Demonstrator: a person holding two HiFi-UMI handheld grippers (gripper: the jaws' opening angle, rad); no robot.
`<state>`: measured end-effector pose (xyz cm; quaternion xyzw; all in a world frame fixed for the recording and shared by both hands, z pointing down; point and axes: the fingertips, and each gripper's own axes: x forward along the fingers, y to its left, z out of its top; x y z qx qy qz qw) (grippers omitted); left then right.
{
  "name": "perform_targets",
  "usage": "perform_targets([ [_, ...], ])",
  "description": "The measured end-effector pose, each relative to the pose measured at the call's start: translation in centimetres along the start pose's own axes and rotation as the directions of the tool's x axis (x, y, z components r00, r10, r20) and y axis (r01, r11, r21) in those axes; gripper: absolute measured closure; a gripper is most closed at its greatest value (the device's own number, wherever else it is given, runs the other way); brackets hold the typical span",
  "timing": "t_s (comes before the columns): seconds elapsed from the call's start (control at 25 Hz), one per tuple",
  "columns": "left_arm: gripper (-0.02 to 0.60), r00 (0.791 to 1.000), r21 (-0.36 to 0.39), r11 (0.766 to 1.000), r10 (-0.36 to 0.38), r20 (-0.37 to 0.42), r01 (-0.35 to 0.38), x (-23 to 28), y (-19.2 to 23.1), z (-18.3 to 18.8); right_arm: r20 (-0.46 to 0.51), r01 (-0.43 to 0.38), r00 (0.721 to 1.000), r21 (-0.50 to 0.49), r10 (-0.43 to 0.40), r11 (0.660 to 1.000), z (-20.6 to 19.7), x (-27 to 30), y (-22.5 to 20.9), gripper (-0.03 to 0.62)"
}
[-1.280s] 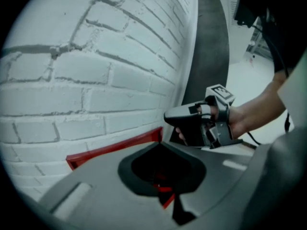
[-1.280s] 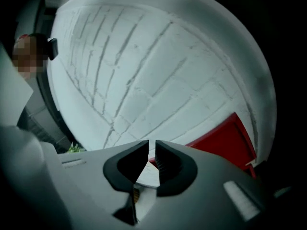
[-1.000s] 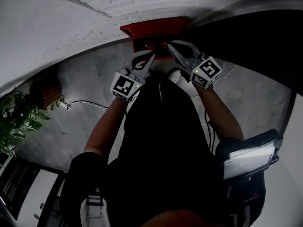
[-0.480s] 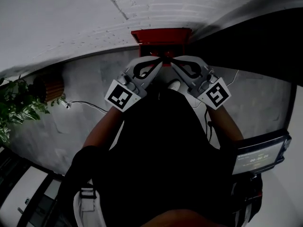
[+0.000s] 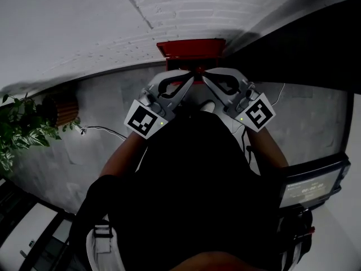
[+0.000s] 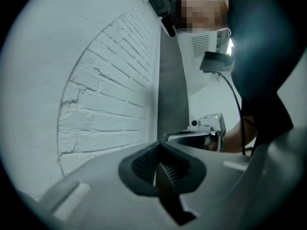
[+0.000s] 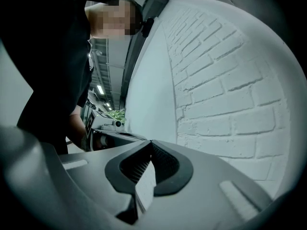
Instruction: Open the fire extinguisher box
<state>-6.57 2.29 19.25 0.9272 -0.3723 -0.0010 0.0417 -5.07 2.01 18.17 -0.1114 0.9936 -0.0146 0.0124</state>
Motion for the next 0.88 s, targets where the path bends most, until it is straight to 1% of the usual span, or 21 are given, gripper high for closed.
perform_targets([
  [0.12,0.578,1.000,0.022,1.000,0.005,-0.008,-0.005,0.27,-0.24,-0.33,0.002,0.001,1.000,0.013,-0.001,1.000,-0.09,-0.08,-0.08,0.585],
  [0.4,0.578,1.000,-0.001,1.000,0.010,0.002,-0.010,0.37,-0.30,-0.18,-0.006,0.005,1.000,0.012,-0.005,1.000,-0.07,-0.09,-0.33,0.585],
  [0.72,0.578,1.000,-0.003,1.000,0.019,0.015,-0.019,-0.25,-0.09,0.27,-0.004,0.008,1.000,0.012,-0.008,1.000,0.33,-0.08,0.07,0.585],
  [0.88,0.578,1.000,-0.005,1.000,0.015,0.018,-0.015,-0.43,0.01,-0.16,-0.007,0.013,1.000,0.018,-0.013,1.000,-0.32,0.12,0.06,0.585],
])
